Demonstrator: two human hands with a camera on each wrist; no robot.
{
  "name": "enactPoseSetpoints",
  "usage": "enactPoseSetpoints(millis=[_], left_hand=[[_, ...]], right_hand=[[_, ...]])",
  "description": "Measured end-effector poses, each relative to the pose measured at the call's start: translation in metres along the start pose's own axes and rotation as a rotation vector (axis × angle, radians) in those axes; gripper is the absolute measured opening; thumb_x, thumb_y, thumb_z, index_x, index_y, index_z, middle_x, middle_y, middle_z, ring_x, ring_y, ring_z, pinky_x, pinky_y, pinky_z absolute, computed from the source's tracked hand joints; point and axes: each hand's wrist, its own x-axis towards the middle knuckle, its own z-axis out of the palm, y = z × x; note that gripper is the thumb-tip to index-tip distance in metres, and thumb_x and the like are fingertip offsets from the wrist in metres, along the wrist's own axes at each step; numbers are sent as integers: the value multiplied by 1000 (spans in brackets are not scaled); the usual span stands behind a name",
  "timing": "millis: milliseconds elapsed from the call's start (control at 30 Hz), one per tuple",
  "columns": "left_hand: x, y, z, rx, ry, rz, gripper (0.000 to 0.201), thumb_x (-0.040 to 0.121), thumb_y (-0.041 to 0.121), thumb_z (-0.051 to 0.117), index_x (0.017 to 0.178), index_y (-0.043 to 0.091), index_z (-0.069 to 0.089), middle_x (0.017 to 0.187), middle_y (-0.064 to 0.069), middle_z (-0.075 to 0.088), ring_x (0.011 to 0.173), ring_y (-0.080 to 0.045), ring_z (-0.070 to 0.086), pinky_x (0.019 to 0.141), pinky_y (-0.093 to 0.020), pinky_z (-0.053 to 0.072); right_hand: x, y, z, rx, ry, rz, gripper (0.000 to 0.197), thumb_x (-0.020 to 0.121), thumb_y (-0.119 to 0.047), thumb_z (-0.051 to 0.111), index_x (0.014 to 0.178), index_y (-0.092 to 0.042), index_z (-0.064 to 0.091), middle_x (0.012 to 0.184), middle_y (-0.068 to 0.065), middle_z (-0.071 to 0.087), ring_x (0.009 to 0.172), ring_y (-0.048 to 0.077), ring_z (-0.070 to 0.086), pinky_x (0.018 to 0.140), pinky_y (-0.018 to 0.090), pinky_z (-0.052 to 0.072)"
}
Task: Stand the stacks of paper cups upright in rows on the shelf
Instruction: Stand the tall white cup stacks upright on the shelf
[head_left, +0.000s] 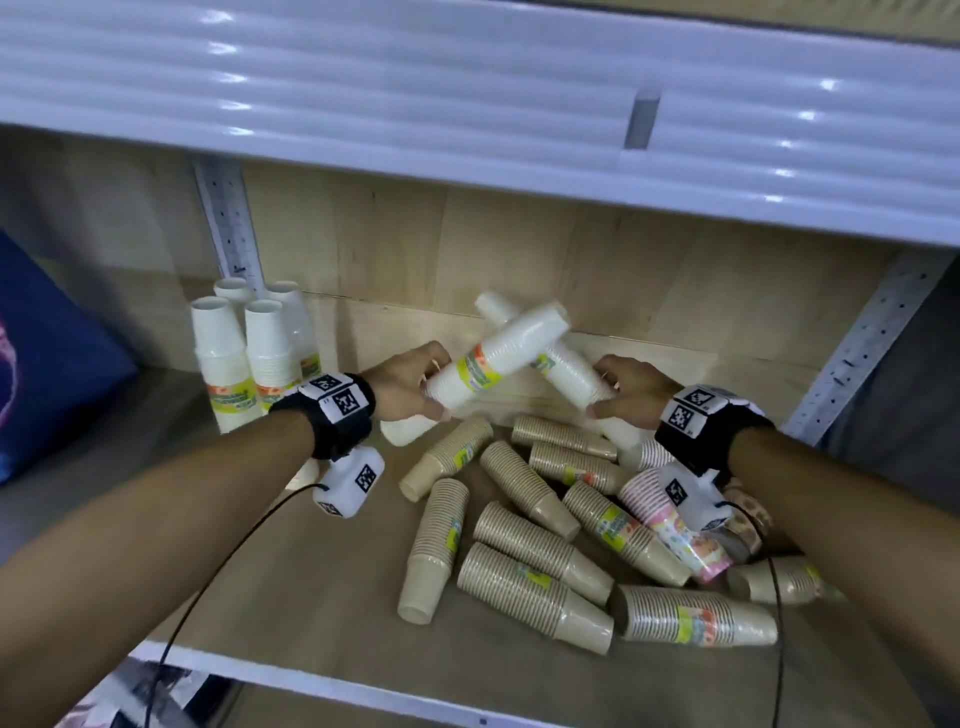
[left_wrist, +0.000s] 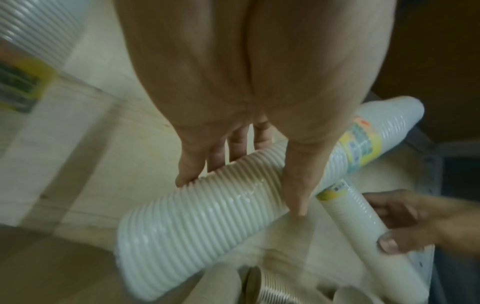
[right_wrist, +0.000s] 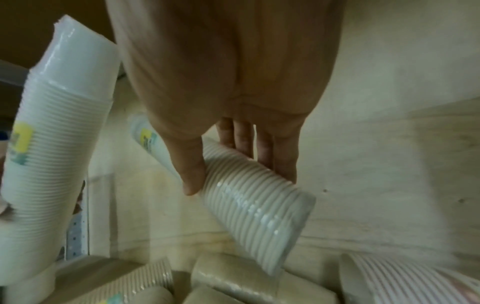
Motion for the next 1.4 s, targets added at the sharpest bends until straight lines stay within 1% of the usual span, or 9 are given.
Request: enactPoseSetpoints(millis=[100,267,367,467,633,767,900,1100,1400], left_hand=[[-21,4,-13,-103,113,10,59,77,19,80,126,21,46,116,-2,56,106,-23,56,89,-36,48],[-47,8,-23,-320,264,-27,57,82,11,77,130,13,46,111,-2,58,99,-18,55,77,-26,47],[-66,3,-27,-457,308,-73,61,80,6,78,131,13,45,114,-8,62,105,-26,61,86,-41,54],[-82,-7,-27,-505,315,-96,68,76,9,81,133,17,45,119,-8,64,110,-27,62,94,-53,52],[-104,-17,-20,-489,342,-109,60,82,3,75,132,18,46,104,8,64,102,-16,61,86,-39,53],[-117,-34,-10,-480,337,-142,57,80,11,77,128,23,48,110,5,68,102,-14,63,76,-35,56],[-128,-49,5,-468,327,-173,63,79,10,76,132,27,46,112,7,67,104,-13,63,81,-37,55],[-135,-77,26,-436,290,-209,72,71,15,79,132,32,45,114,9,67,108,-16,63,91,-51,53],[-138,-80,32,-413,250,-215,72,76,11,77,135,30,42,114,10,64,113,-16,60,97,-47,50]], right_hand=[[-9,-26,-3,92,59,-32,67,77,-28,79,134,-16,46,112,-1,55,95,17,54,78,27,40],[-12,-73,2,313,127,-46,67,75,-27,79,132,-14,45,120,2,60,103,20,58,86,33,48],[-19,-108,12,396,149,-54,60,75,-25,79,125,-12,47,113,0,58,100,19,57,83,32,46],[-25,-138,29,497,139,-76,54,73,-23,80,117,-14,49,107,-3,59,98,18,59,79,30,45],[-30,-178,68,587,87,-86,51,68,-24,80,110,-19,50,109,-1,62,100,19,60,88,39,51],[-35,-199,96,629,15,-80,59,66,-17,78,117,-16,48,112,1,62,103,20,60,89,40,52],[-34,-208,128,630,-66,-63,70,56,-16,76,121,-18,48,115,1,64,108,23,61,92,45,52],[-34,-211,158,621,-125,-88,67,57,-8,78,121,-18,60,115,0,69,110,20,63,96,44,51],[-38,-206,170,629,-176,-98,53,63,-5,82,112,-18,65,108,-7,70,106,16,63,93,34,49]])
